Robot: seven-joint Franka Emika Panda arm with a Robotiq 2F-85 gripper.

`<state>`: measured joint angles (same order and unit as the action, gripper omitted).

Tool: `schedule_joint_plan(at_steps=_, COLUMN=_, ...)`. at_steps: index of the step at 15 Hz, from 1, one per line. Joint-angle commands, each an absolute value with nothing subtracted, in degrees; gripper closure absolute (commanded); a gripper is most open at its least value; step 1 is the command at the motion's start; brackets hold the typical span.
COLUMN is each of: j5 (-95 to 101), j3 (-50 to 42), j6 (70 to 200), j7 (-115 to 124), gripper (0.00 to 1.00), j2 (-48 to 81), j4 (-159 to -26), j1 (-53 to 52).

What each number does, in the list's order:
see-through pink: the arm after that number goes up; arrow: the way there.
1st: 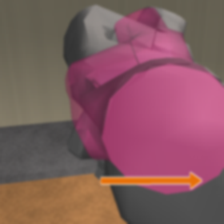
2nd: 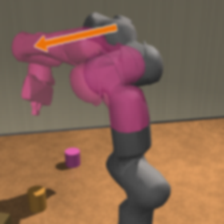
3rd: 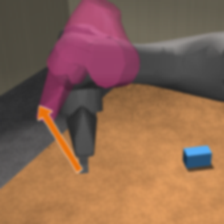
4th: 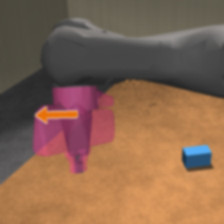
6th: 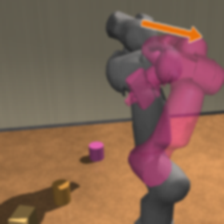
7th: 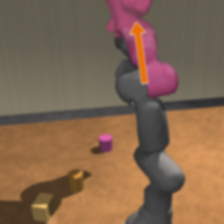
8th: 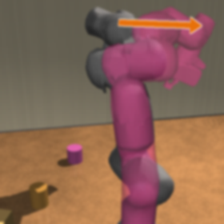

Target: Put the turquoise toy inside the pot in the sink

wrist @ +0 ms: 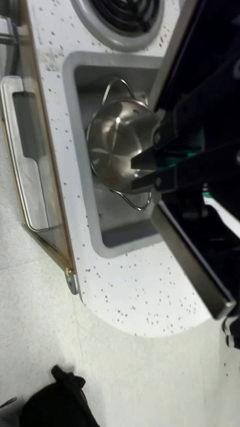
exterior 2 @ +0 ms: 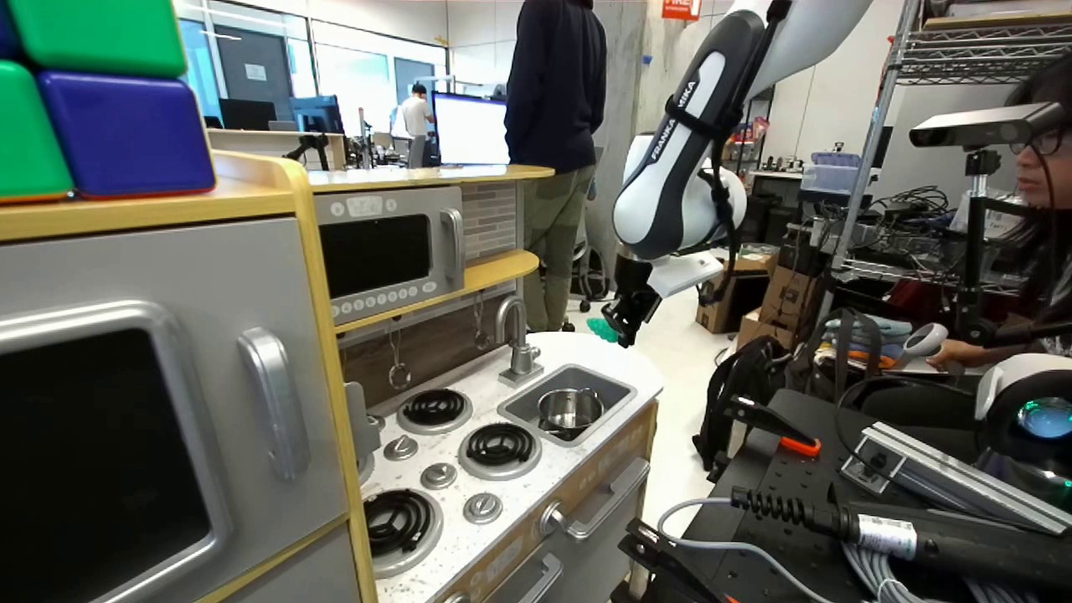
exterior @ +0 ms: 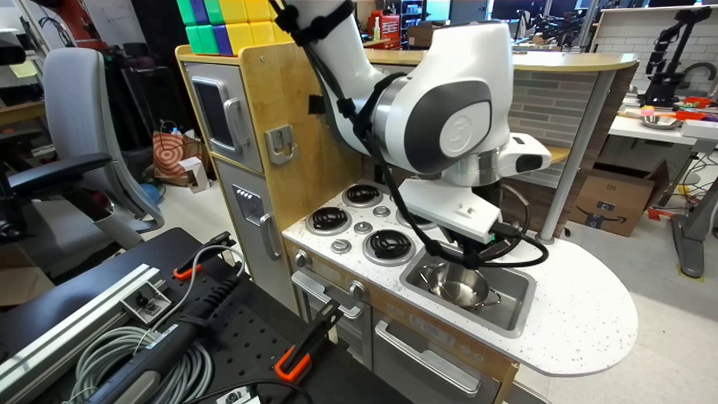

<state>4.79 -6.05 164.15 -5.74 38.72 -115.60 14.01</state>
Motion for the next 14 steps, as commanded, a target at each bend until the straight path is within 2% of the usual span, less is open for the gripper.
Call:
schedule_joint_plan(at_steps=1, j5=2.8, j3=-9.1, j6=162.3, j7=0.2, gripper=0.97, j2=42.1, j4=-110.0, j1=11.5)
schedule_joint_plan(at_steps=14, j5=4.5, j3=-12.0, j6=148.8, j7=10.9, gripper=0.97, j2=59.7, j4=-89.9, j1=2.6)
